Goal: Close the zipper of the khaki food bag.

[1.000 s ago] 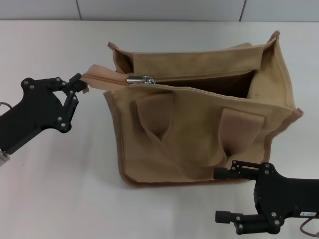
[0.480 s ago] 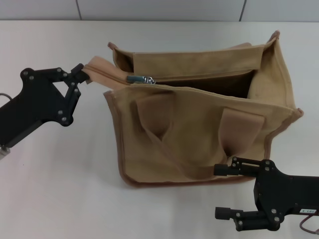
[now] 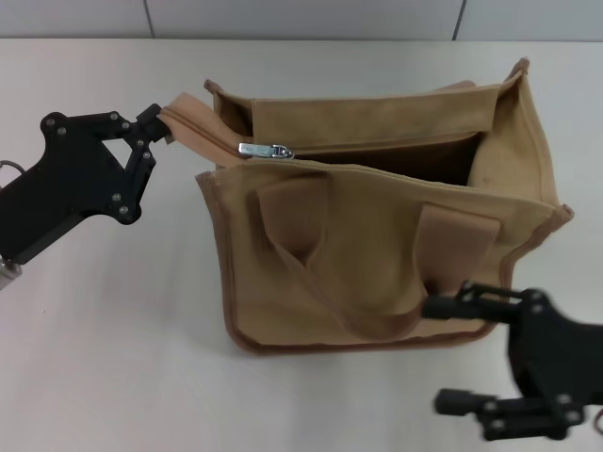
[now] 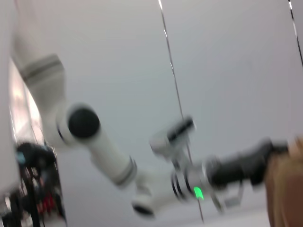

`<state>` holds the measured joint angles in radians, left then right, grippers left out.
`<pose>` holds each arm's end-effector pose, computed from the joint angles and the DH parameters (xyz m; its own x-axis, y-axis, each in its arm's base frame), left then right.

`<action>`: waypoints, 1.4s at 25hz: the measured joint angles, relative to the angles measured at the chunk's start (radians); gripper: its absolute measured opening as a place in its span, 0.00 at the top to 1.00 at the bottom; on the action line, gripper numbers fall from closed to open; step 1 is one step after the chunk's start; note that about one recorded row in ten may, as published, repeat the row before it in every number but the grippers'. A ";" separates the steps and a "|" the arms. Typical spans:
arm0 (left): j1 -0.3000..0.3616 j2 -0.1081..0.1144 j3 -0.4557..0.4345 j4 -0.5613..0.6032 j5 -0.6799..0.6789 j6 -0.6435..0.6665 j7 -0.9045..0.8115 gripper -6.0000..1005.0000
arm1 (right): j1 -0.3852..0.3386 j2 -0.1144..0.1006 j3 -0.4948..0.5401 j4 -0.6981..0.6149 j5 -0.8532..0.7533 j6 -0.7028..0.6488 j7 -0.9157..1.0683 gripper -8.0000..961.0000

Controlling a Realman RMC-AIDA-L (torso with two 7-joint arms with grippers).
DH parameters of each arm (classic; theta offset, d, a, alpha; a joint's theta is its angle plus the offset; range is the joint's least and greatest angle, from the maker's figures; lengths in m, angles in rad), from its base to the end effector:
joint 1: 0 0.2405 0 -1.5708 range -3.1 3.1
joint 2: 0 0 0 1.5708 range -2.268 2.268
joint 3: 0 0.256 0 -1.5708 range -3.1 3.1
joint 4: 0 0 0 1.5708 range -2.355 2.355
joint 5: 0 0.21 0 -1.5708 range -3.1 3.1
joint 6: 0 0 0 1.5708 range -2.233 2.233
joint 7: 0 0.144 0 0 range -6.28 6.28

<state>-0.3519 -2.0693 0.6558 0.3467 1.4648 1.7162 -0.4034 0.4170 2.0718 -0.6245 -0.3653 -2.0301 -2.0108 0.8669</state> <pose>-0.2874 0.2761 0.0142 0.7094 -0.3784 0.5946 0.2108 -0.6912 -0.6913 0.2647 0.2204 -0.0195 0.6577 -0.1367 -0.7408 -0.1315 -0.9891 0.0658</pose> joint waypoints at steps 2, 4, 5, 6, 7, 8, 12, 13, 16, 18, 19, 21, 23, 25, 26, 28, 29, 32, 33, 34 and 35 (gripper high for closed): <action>0.000 0.000 -0.001 0.000 0.000 0.000 -0.001 0.99 | -0.001 -0.011 0.000 -0.005 0.047 -0.069 0.032 0.18; 0.000 0.000 -0.002 -0.004 -0.003 0.000 -0.003 0.99 | 0.002 -0.024 0.000 -0.009 0.089 -0.119 0.076 0.18; 0.000 0.000 -0.002 -0.006 -0.005 0.001 -0.005 0.99 | 0.005 -0.029 0.000 -0.009 0.107 -0.136 0.096 0.18; 0.000 -0.001 -0.003 -0.009 -0.009 0.004 -0.017 0.99 | 0.015 -0.040 0.000 -0.009 0.135 -0.158 0.139 0.18; 0.000 -0.001 -0.003 -0.009 -0.009 0.004 -0.017 0.99 | 0.015 -0.040 0.000 -0.009 0.135 -0.158 0.139 0.18; -0.001 -0.001 -0.003 -0.009 -0.012 0.007 -0.032 0.99 | 0.024 -0.044 0.000 -0.012 0.159 -0.165 0.177 0.18; -0.005 -0.001 -0.003 -0.009 -0.020 0.011 -0.056 0.99 | 0.049 -0.048 0.003 -0.017 0.208 -0.163 0.261 0.18; -0.006 -0.002 -0.002 -0.009 -0.024 0.015 -0.072 0.99 | 0.072 -0.052 0.007 -0.017 0.233 -0.158 0.327 0.18; -0.007 -0.002 -0.002 -0.009 -0.037 0.028 -0.103 0.99 | 0.114 -0.059 0.012 -0.020 0.248 -0.146 0.427 0.18; -0.007 -0.002 -0.002 -0.006 -0.043 0.036 -0.120 0.99 | 0.137 -0.063 0.013 -0.026 0.251 -0.129 0.483 0.18; -0.007 -0.002 -0.002 -0.006 -0.043 0.036 -0.120 0.99 | 0.137 -0.063 0.013 -0.026 0.251 -0.129 0.483 0.18; -0.009 -0.002 -0.002 -0.002 -0.046 0.050 -0.153 0.99 | 0.166 -0.065 0.019 -0.044 0.252 -0.081 0.558 0.18; -0.013 -0.002 -0.002 -0.001 -0.047 0.054 -0.173 0.99 | 0.174 -0.065 0.021 -0.050 0.253 -0.065 0.574 0.18; -0.015 -0.002 -0.002 -0.001 -0.047 0.055 -0.181 0.99 | 0.188 -0.063 0.022 -0.060 0.253 -0.031 0.599 0.18; -0.018 -0.002 -0.002 -0.001 -0.047 0.057 -0.192 0.99 | 0.201 -0.061 0.018 -0.066 0.253 -0.007 0.610 0.18; -0.020 -0.002 -0.002 -0.001 -0.048 0.061 -0.197 0.99 | 0.215 -0.060 0.015 -0.068 0.251 0.022 0.620 0.18; -0.020 -0.002 -0.002 -0.001 -0.048 0.061 -0.197 0.99 | 0.215 -0.060 0.015 -0.068 0.251 0.022 0.620 0.18; -0.023 -0.002 -0.002 0.000 -0.049 0.075 -0.202 0.99 | 0.235 -0.058 0.013 -0.069 0.248 0.055 0.629 0.18; -0.026 -0.002 -0.002 0.001 -0.049 0.083 -0.210 0.99 | 0.247 -0.058 0.013 -0.070 0.246 0.066 0.630 0.18; -0.026 -0.002 -0.002 0.001 -0.049 0.083 -0.210 0.99 | 0.247 -0.058 0.013 -0.070 0.246 0.066 0.630 0.18; -0.027 -0.002 -0.002 0.001 -0.049 0.085 -0.216 0.99 | 0.253 -0.058 0.013 -0.072 0.246 0.070 0.630 0.18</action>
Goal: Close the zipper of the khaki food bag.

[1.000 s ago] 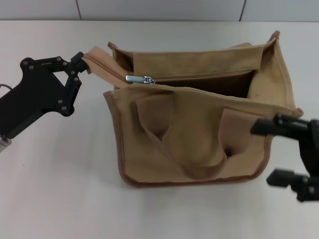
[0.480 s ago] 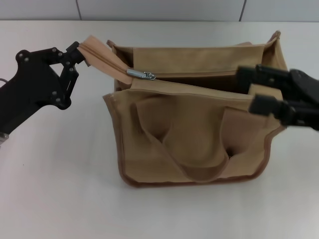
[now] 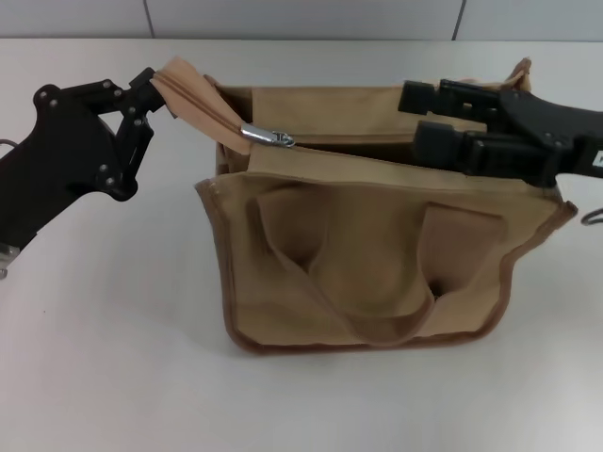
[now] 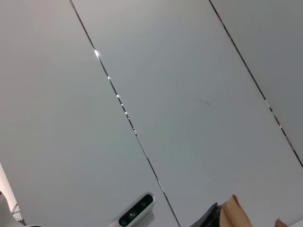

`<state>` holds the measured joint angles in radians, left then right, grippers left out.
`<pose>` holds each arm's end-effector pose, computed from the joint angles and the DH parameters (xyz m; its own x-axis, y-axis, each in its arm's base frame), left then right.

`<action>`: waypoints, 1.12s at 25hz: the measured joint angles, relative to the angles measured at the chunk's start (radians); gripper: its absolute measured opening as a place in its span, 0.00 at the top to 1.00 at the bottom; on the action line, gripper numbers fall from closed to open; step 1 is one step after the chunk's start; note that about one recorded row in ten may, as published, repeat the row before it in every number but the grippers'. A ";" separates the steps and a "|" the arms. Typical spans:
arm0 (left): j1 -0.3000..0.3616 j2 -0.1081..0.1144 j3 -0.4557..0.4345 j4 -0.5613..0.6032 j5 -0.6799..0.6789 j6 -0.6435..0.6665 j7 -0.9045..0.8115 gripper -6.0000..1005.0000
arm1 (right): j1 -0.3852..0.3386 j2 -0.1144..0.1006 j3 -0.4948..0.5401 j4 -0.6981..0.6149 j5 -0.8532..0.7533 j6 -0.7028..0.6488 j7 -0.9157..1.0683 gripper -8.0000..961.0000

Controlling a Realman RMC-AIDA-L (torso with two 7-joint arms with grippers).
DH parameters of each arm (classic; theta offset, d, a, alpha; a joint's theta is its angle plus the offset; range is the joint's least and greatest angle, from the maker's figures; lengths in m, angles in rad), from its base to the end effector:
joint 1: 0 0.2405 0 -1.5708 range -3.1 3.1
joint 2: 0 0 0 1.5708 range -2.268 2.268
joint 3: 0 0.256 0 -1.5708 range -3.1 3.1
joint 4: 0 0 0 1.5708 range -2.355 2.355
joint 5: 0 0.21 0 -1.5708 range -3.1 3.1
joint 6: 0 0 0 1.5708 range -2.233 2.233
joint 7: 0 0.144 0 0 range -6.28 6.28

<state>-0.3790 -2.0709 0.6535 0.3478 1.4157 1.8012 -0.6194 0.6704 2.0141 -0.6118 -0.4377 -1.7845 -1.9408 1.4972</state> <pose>-0.2706 0.2790 0.0238 0.5734 -0.3036 0.7609 0.3257 -0.7677 -0.5518 0.1956 0.3223 0.0265 0.5384 -0.3964 -0.7436 -0.3074 -0.9140 0.2647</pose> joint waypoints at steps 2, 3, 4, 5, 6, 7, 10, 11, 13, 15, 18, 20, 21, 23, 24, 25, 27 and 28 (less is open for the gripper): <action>-0.002 0.000 0.000 0.001 0.000 0.002 -0.008 0.99 | 0.009 0.000 -0.005 -0.012 -0.002 0.005 0.001 0.18; -0.003 0.000 0.000 0.001 0.000 0.004 -0.010 0.99 | 0.011 0.001 -0.009 -0.022 -0.003 0.006 0.001 0.18; -0.003 0.000 0.000 0.001 0.000 0.004 -0.010 0.99 | 0.012 0.004 -0.016 -0.038 -0.003 0.009 0.001 0.18; -0.003 0.000 0.000 0.001 -0.001 0.005 -0.011 0.99 | 0.012 0.007 -0.022 -0.052 -0.003 0.011 0.001 0.18; -0.003 0.000 0.000 0.001 -0.001 0.005 -0.011 0.99 | 0.012 0.010 -0.029 -0.067 -0.003 0.014 0.001 0.18; -0.003 0.000 0.000 0.001 -0.001 0.006 -0.012 0.99 | 0.011 0.013 -0.035 -0.084 -0.003 0.018 -0.005 0.18; -0.005 0.000 0.000 0.001 -0.006 0.014 -0.016 0.99 | 0.004 0.022 -0.042 -0.129 -0.004 0.021 -0.044 0.18; -0.005 0.000 0.000 0.001 -0.011 0.019 -0.020 0.99 | -0.003 0.027 -0.043 -0.157 -0.004 0.025 -0.085 0.18; -0.005 0.000 0.000 0.000 -0.013 0.027 -0.020 0.99 | -0.007 0.032 -0.043 -0.178 -0.004 0.031 -0.117 0.18; -0.003 0.001 0.000 0.000 -0.013 0.036 -0.018 0.99 | -0.009 0.037 -0.043 -0.192 -0.004 0.036 -0.134 0.18; 0.000 0.001 0.000 0.000 -0.014 0.051 -0.011 0.99 | -0.011 0.049 -0.043 -0.221 -0.005 0.050 -0.172 0.18; 0.002 0.001 0.000 0.000 -0.014 0.055 0.001 0.99 | -0.011 0.059 -0.047 -0.240 -0.005 0.062 -0.201 0.18; 0.002 0.001 0.000 -0.002 -0.014 0.063 0.018 0.99 | -0.012 0.064 -0.058 -0.252 -0.005 0.071 -0.217 0.18; 0.001 0.001 0.000 -0.005 -0.014 0.074 0.028 0.99 | -0.012 0.066 -0.069 -0.256 -0.005 0.077 -0.228 0.18; 0.001 0.001 0.000 -0.005 -0.014 0.074 0.028 0.99 | -0.012 0.066 -0.080 -0.259 -0.003 0.084 -0.240 0.18; -0.001 0.001 0.000 -0.006 -0.014 0.078 0.031 0.99 | -0.012 0.066 -0.089 -0.260 -0.001 0.088 -0.249 0.18; -0.003 0.001 0.000 -0.006 -0.014 0.082 0.032 0.99 | -0.010 0.067 -0.102 -0.264 0.001 0.095 -0.276 0.18; -0.006 0.001 0.001 -0.005 -0.014 0.082 0.032 0.99 | -0.009 0.069 -0.107 -0.272 0.003 0.096 -0.308 0.18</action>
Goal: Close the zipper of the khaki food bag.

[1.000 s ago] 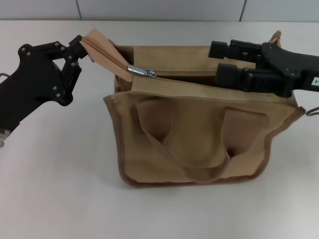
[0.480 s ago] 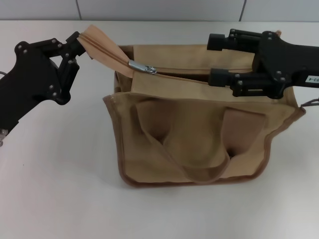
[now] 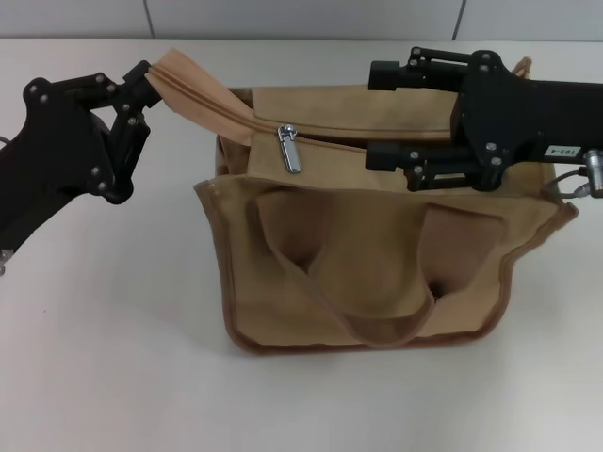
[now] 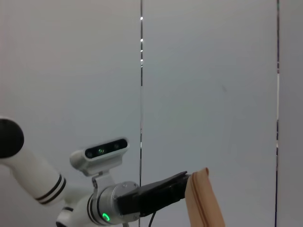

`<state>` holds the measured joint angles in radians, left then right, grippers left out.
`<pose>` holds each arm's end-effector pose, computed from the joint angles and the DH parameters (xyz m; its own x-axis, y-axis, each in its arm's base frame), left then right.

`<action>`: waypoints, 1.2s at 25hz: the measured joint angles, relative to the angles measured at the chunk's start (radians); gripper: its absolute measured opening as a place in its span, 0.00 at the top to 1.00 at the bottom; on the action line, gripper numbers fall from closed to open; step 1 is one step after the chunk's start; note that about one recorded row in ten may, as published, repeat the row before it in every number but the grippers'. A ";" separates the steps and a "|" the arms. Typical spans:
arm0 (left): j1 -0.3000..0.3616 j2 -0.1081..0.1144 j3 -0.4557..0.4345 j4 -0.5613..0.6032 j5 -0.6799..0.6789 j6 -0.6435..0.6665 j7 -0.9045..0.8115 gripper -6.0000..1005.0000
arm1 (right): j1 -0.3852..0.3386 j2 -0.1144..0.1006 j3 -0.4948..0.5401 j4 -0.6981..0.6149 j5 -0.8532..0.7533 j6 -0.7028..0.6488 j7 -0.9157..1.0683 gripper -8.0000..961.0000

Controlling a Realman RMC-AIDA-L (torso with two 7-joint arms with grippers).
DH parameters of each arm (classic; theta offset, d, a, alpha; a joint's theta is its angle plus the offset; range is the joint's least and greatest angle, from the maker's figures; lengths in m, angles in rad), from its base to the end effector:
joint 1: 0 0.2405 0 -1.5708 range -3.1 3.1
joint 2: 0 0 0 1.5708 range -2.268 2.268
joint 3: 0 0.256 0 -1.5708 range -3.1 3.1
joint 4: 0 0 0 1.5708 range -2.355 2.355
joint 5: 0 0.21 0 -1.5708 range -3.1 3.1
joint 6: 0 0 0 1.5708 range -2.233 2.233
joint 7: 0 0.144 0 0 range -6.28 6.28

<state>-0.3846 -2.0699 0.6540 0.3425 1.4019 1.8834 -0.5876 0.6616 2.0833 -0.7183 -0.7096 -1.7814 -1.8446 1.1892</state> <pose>-0.2620 0.2725 0.0287 0.5228 -0.3707 0.7676 0.2773 -0.7775 -0.5644 0.1709 0.3371 0.0230 0.7248 0.0805 -0.6842 -0.0021 -0.9929 -0.1190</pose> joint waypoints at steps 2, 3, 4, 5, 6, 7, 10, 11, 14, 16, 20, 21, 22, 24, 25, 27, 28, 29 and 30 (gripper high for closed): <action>-0.002 0.000 0.000 0.000 0.000 0.000 0.000 0.99 | 0.000 0.001 0.000 -0.003 0.002 0.000 -0.017 0.18; -0.005 0.000 -0.001 -0.001 0.000 0.000 0.000 0.99 | 0.000 0.001 0.000 -0.010 0.010 0.001 -0.052 0.18; -0.005 0.000 -0.001 -0.001 0.000 0.000 0.000 0.99 | 0.000 0.001 0.000 -0.010 0.010 0.001 -0.052 0.18; -0.008 -0.001 -0.001 -0.001 0.000 0.000 -0.003 0.99 | 0.001 0.001 0.000 -0.024 0.014 0.004 -0.078 0.18; -0.008 -0.001 -0.001 -0.001 0.000 0.000 -0.003 0.99 | 0.001 0.001 0.000 -0.024 0.014 0.004 -0.078 0.18; -0.009 -0.001 -0.001 -0.001 0.000 0.000 -0.005 0.99 | 0.002 0.001 0.000 -0.031 0.014 0.006 -0.082 0.18; -0.011 -0.001 -0.001 -0.002 0.000 0.000 -0.008 0.99 | 0.019 -0.001 0.001 -0.045 0.015 0.006 -0.007 0.18; -0.011 -0.001 -0.001 -0.002 0.000 -0.001 -0.008 0.99 | 0.025 -0.002 0.001 -0.046 0.016 -0.002 0.024 0.18; -0.011 -0.001 -0.001 -0.003 -0.001 -0.007 -0.009 0.99 | 0.038 -0.005 0.004 -0.053 0.016 -0.032 0.108 0.18; -0.011 -0.001 -0.002 -0.004 -0.010 -0.009 -0.011 0.99 | 0.048 -0.009 0.004 -0.071 0.017 -0.064 0.217 0.18; -0.011 -0.001 -0.002 -0.005 -0.021 -0.008 -0.012 0.99 | 0.077 -0.027 0.002 -0.102 0.015 -0.137 0.500 0.18; -0.011 -0.001 -0.002 -0.005 -0.022 -0.007 -0.013 0.99 | 0.087 -0.033 0.001 -0.102 0.007 -0.149 0.575 0.18; -0.011 -0.001 -0.002 -0.005 -0.023 -0.005 -0.013 0.99 | 0.097 -0.039 0.001 -0.103 -0.004 -0.158 0.650 0.18; -0.011 -0.001 -0.002 -0.005 -0.025 -0.003 -0.014 0.99 | 0.117 -0.049 0.000 -0.098 -0.035 -0.165 0.769 0.18; -0.011 -0.001 -0.002 -0.005 -0.026 -0.002 -0.014 0.99 | 0.129 -0.056 -0.002 -0.092 -0.053 -0.165 0.823 0.18; -0.011 -0.001 -0.002 -0.005 -0.026 -0.002 -0.014 0.99 | 0.151 -0.068 -0.012 -0.071 -0.084 -0.161 0.910 0.18; -0.011 -0.001 -0.002 -0.005 -0.026 -0.001 -0.014 0.99 | 0.159 -0.072 -0.016 -0.062 -0.095 -0.159 0.942 0.18; -0.011 -0.001 -0.002 -0.005 -0.026 0.000 -0.014 0.99 | 0.168 -0.076 -0.020 -0.049 -0.103 -0.155 0.972 0.18; -0.011 -0.001 -0.002 -0.005 -0.026 0.000 -0.014 0.99 | 0.176 -0.080 -0.023 -0.038 -0.109 -0.152 1.001 0.18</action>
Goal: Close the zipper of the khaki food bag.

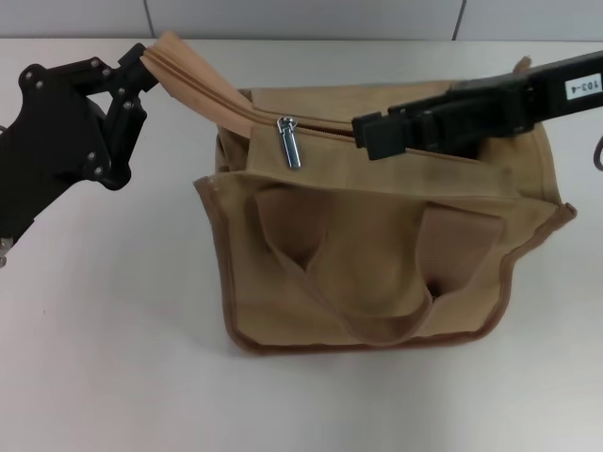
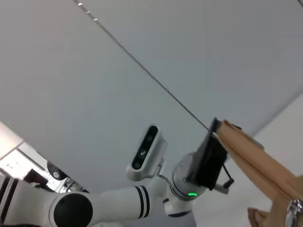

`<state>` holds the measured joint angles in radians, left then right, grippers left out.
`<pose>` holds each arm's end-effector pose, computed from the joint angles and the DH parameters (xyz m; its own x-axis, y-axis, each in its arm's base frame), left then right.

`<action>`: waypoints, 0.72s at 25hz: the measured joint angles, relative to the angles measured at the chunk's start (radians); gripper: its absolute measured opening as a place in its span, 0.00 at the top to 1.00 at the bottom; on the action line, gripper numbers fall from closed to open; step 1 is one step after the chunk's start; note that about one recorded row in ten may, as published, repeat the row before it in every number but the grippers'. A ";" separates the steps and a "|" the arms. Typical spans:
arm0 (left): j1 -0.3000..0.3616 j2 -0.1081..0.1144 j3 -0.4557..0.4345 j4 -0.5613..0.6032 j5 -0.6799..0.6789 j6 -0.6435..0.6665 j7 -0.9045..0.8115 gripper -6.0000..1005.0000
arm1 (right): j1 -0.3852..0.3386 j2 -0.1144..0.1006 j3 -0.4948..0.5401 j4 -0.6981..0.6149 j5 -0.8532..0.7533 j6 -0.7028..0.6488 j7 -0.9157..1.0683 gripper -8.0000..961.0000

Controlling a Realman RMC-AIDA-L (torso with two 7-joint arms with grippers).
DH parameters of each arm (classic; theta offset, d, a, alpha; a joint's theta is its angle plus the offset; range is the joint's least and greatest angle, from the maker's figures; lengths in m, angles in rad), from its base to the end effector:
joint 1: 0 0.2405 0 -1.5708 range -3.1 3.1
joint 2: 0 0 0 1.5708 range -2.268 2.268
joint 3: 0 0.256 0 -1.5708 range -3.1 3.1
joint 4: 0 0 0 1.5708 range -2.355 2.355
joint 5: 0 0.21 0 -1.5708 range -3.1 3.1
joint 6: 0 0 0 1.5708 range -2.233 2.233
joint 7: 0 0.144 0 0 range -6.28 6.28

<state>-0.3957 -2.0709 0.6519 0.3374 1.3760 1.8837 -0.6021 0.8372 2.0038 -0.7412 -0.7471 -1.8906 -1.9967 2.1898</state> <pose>-0.2589 0.2765 0.0311 0.5031 -0.3754 0.7785 0.2941 -0.7726 -0.5626 0.1267 0.3503 0.0469 0.6656 -0.6728 -0.3231 -0.4943 -0.7217 0.4846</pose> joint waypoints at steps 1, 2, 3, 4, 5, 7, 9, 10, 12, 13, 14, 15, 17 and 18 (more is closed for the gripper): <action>0.000 0.000 0.000 0.000 0.000 0.001 0.000 0.99 | 0.007 -0.003 -0.002 0.010 -0.005 0.004 0.026 0.18; 0.000 0.000 0.000 0.000 0.000 0.001 0.000 0.99 | 0.012 -0.007 -0.002 0.019 -0.009 0.010 0.044 0.18; 0.000 0.000 0.000 0.000 0.000 0.001 0.000 0.99 | 0.016 -0.010 -0.002 0.027 -0.011 0.016 0.059 0.18; 0.000 0.000 0.000 0.000 0.000 0.002 0.000 0.99 | 0.019 -0.011 -0.002 0.032 -0.012 0.024 0.072 0.18; 0.000 0.000 0.001 0.000 0.000 0.006 0.000 0.99 | 0.021 -0.012 -0.002 0.035 -0.013 0.031 0.078 0.18; 0.000 0.000 0.001 0.000 0.000 0.009 0.000 0.99 | 0.026 -0.013 -0.006 0.038 -0.019 0.047 0.095 0.18; -0.002 0.000 0.000 0.000 0.000 0.013 -0.001 0.99 | 0.032 -0.013 -0.016 0.039 -0.027 0.058 0.111 0.18; -0.008 0.000 0.002 0.000 0.000 0.015 -0.001 0.99 | 0.035 -0.013 -0.022 0.041 -0.030 0.065 0.117 0.18; -0.010 0.000 0.004 0.000 0.000 0.015 -0.002 0.99 | 0.041 -0.013 -0.038 0.045 -0.034 0.076 0.126 0.18; -0.012 0.000 0.005 0.000 0.000 0.015 -0.002 0.99 | 0.048 -0.013 -0.056 0.049 -0.038 0.093 0.133 0.18; -0.014 0.000 0.007 0.000 0.000 0.014 -0.002 0.99 | 0.048 -0.013 -0.056 0.049 -0.038 0.093 0.133 0.18; -0.015 0.000 0.007 0.000 0.000 0.014 -0.002 0.99 | 0.051 -0.013 -0.064 0.052 -0.040 0.103 0.135 0.18; -0.017 0.000 0.007 0.000 0.000 0.016 -0.002 0.99 | 0.057 -0.013 -0.080 0.062 -0.042 0.120 0.136 0.18; -0.018 0.000 0.007 0.000 0.000 0.016 -0.004 0.99 | 0.061 -0.013 -0.086 0.068 -0.042 0.128 0.136 0.18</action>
<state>-0.4141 -2.0711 0.6592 0.3374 1.3759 1.8996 -0.6063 0.8982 1.9907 -0.8268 -0.6795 -1.9323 -1.8690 2.3256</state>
